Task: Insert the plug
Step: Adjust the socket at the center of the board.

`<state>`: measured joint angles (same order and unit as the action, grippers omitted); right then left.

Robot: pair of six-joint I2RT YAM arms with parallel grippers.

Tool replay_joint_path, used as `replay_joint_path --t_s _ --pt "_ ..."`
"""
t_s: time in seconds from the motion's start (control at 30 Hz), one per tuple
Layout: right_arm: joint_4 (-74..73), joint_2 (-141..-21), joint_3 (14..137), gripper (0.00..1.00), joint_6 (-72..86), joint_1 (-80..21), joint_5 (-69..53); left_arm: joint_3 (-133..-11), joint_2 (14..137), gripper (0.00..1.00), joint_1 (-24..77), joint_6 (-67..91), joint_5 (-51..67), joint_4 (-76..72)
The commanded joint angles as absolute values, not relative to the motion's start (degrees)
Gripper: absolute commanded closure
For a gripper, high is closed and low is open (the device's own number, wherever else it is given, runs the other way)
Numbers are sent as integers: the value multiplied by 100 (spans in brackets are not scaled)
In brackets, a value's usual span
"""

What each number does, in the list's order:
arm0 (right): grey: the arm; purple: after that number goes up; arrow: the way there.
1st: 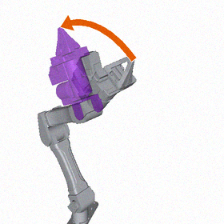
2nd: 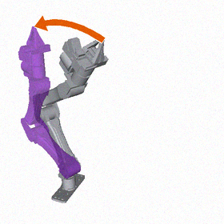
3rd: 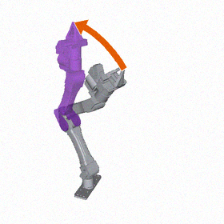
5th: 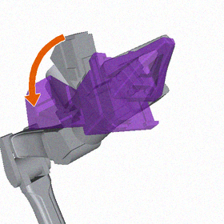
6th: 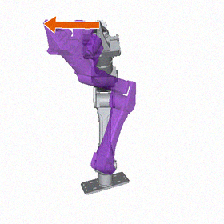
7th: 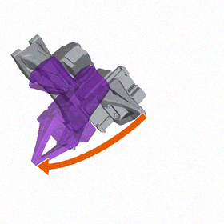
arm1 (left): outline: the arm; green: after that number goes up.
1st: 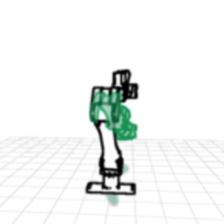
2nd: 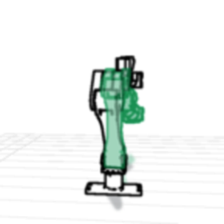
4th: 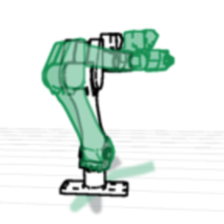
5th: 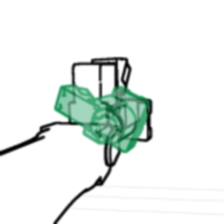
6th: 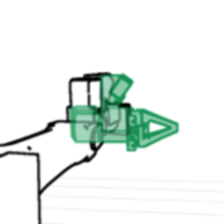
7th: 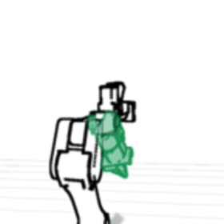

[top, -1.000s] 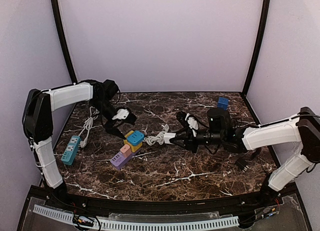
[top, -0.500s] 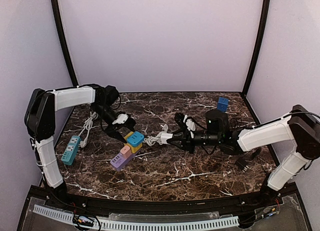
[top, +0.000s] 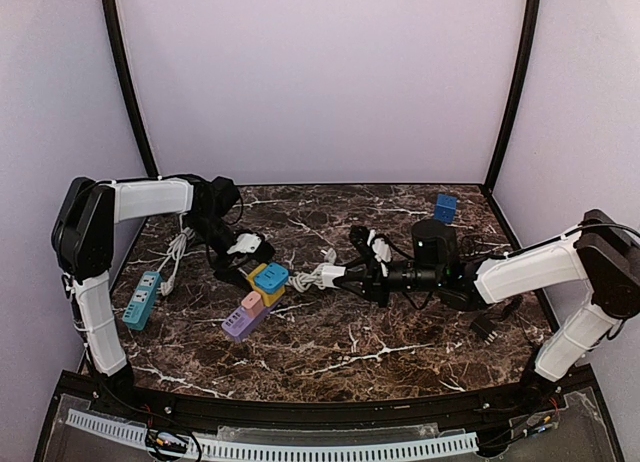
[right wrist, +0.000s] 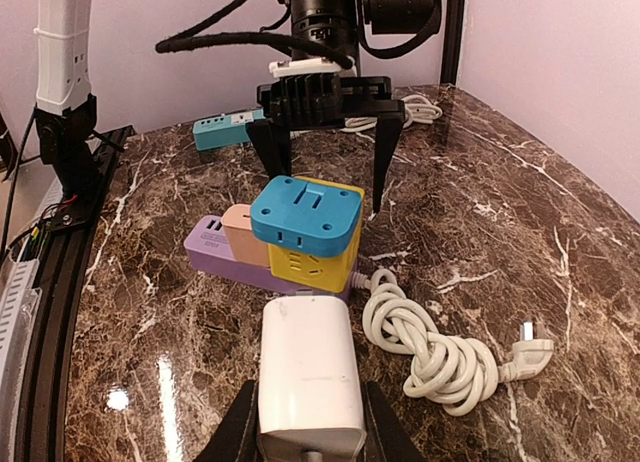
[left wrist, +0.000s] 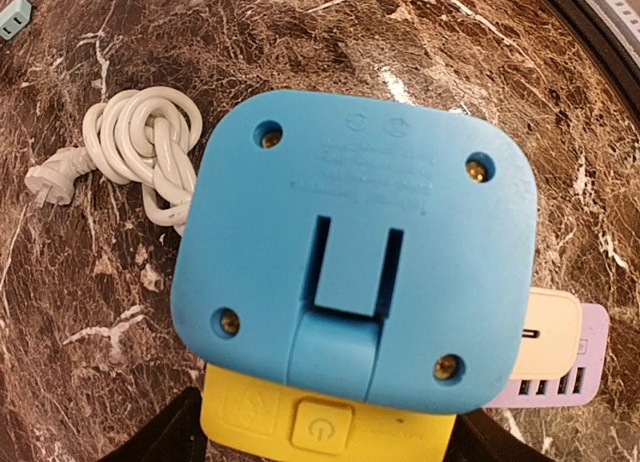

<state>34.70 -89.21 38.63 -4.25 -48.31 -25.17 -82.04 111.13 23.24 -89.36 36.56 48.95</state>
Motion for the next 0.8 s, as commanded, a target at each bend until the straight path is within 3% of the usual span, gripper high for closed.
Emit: replay_joint_path --t_s 0.0,0.2,0.6,0.7,0.77 --pt "3729 -9080 3908 100 -472 -4816 -2603 -8476 11095 24 2243 -9372 3870 5595" --pt "3761 -9131 3911 100 -479 -4816 -2597 -8372 11133 28 2357 -9596 4140 5804" --pt "3780 -9246 3955 100 -486 -4816 -2579 -8350 11298 27 2615 -9465 3974 5800" --pt "3806 -9253 3939 100 -475 -4816 -2575 -8373 11311 36 2639 -9421 3969 5794" --pt "3814 -9270 3939 100 -481 -4816 -2571 -8405 11299 53 2644 -9433 3969 5843"
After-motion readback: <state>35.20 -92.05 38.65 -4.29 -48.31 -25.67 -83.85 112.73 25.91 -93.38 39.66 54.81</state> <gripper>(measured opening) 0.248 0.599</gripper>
